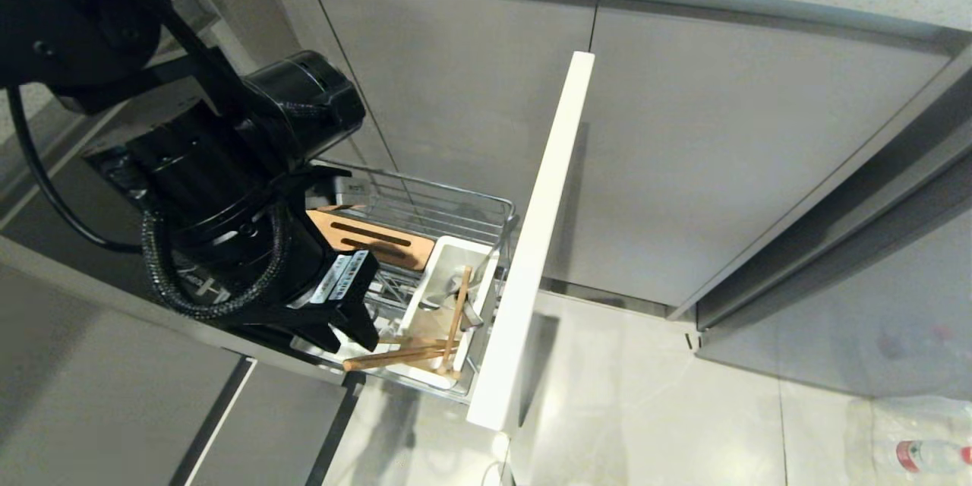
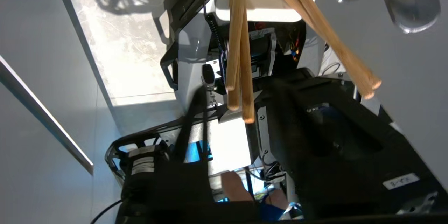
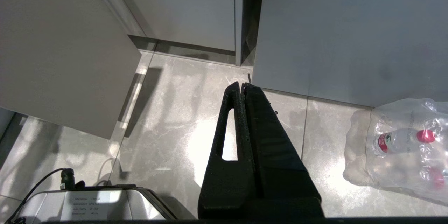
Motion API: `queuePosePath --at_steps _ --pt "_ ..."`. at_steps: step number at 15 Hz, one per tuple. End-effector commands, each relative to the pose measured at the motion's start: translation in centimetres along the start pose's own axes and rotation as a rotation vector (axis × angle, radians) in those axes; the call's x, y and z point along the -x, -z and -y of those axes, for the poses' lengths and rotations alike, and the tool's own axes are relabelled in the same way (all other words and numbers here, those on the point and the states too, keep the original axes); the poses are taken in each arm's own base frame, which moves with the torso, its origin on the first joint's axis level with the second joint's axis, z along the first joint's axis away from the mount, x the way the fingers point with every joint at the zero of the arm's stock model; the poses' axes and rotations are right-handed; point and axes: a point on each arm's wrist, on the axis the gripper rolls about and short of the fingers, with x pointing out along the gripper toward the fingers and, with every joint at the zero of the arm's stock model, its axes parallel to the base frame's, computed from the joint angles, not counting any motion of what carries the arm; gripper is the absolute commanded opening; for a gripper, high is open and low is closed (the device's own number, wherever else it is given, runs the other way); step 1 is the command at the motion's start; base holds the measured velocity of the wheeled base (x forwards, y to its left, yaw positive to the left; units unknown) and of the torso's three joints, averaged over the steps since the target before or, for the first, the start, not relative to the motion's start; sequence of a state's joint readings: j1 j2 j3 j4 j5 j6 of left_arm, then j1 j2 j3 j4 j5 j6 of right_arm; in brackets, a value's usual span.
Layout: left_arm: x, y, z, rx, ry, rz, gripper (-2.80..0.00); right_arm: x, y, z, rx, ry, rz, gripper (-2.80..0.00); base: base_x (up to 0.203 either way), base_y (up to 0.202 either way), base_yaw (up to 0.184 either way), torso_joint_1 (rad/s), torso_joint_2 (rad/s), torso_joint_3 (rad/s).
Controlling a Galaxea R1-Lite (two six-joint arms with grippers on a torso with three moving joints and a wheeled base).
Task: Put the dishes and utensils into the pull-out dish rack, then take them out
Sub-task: Take the chopsticks out of the cupboard
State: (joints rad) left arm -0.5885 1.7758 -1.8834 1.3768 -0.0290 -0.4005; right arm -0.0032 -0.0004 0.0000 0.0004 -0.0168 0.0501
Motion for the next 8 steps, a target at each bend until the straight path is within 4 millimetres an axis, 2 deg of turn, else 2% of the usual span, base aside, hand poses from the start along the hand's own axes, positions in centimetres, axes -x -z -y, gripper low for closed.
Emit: queuePosePath --at_steps 1,4,8 --pt "-0.2 -0.1 0.0 0.005 -0.008 -0.007 0.0 0.0 0.0 0.0 0.0 0.0 -0.002 -2.8 0.0 0.0 0.0 0.0 0.0 0.0" --pt "-1.1 -0.7 0.1 0.018 -0.025 -0.029 0.0 0.0 0.0 0.0 0.0 0.0 -0.002 -2.8 0.0 0.0 0.0 0.0 0.0 0.0" --pt "-3.5 -2.2 0.2 0.046 -0.049 -0.097 0.0 0.0 0.0 0.0 0.0 0.0 -0.002 -2.8 0.0 0.0 0.0 0.0 0.0 0.0"
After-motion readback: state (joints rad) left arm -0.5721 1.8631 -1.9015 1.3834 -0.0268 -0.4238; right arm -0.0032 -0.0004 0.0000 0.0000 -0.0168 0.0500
